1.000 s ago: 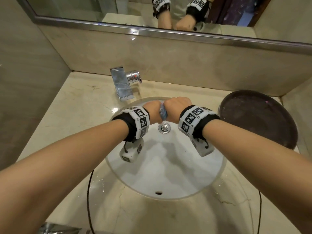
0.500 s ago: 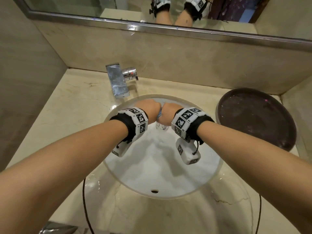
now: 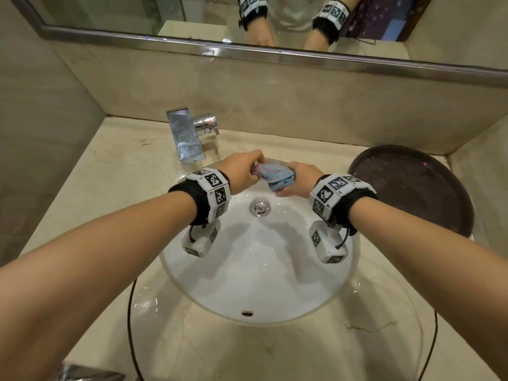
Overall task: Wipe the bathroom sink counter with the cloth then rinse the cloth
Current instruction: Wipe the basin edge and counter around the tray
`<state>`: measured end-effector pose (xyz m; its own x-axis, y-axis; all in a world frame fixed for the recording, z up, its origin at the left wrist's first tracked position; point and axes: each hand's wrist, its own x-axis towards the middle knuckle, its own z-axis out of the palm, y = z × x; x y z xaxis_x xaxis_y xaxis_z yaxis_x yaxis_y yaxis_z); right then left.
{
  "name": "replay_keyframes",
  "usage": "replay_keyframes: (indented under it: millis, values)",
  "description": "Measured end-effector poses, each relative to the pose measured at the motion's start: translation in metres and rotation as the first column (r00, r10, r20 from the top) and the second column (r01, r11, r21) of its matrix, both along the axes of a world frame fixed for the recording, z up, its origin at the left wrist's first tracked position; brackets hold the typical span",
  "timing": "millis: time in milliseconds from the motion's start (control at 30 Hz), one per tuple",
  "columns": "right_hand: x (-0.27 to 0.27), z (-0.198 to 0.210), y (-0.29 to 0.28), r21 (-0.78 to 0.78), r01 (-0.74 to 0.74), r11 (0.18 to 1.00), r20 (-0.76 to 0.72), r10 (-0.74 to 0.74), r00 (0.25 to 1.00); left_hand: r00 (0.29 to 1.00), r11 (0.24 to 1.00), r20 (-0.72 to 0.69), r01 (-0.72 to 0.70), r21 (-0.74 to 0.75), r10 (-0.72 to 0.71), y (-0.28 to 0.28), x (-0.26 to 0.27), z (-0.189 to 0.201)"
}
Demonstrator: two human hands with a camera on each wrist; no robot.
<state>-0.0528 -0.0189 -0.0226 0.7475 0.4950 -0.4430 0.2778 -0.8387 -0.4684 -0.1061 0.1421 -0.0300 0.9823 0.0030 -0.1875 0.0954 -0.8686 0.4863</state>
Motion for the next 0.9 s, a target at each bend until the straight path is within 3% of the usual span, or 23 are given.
replay_keyframes:
  millis: [67,200,300,400,567,700,800,900]
  values:
    - [0.005,-0.004,-0.008,-0.021,-0.008,1.000,-0.044,0.007,0.999,0.999,0.998,0.002,-0.040,-0.054,0.040,-0.003,0.002,0.000]
    - [0.005,-0.005,-0.019,0.150,-0.015,0.989,-0.187,0.043,0.981,0.988,0.961,0.005,-0.146,-0.233,0.151,-0.015,0.009,0.003]
    - [0.011,-0.012,-0.023,0.192,0.114,0.975,-0.156,-0.084,0.984,0.979,0.897,-0.020,-0.193,-0.397,0.202,-0.024,0.015,0.005]
    - [0.013,-0.020,-0.025,0.253,0.145,0.957,-0.135,-0.113,0.984,0.971,0.820,-0.039,-0.219,-0.529,0.234,-0.031,0.019,0.007]
    - [0.015,-0.029,-0.030,0.305,0.187,0.934,-0.160,-0.143,0.977,0.953,0.646,-0.158,-0.293,-0.705,0.260,-0.037,0.025,0.012]
    - [0.026,-0.041,-0.043,0.265,0.204,0.942,-0.176,-0.161,0.971,0.882,0.395,-0.321,-0.447,-0.803,0.346,-0.035,0.031,0.007]
    - [0.037,-0.047,-0.056,0.259,0.221,0.940,-0.199,-0.172,0.965,0.865,0.376,-0.360,-0.481,-0.792,0.349,-0.031,0.033,0.000]
    - [0.052,-0.040,-0.062,0.249,0.195,0.949,-0.132,-0.166,0.977,0.838,0.388,-0.360,-0.518,-0.762,0.411,-0.022,0.038,-0.006]
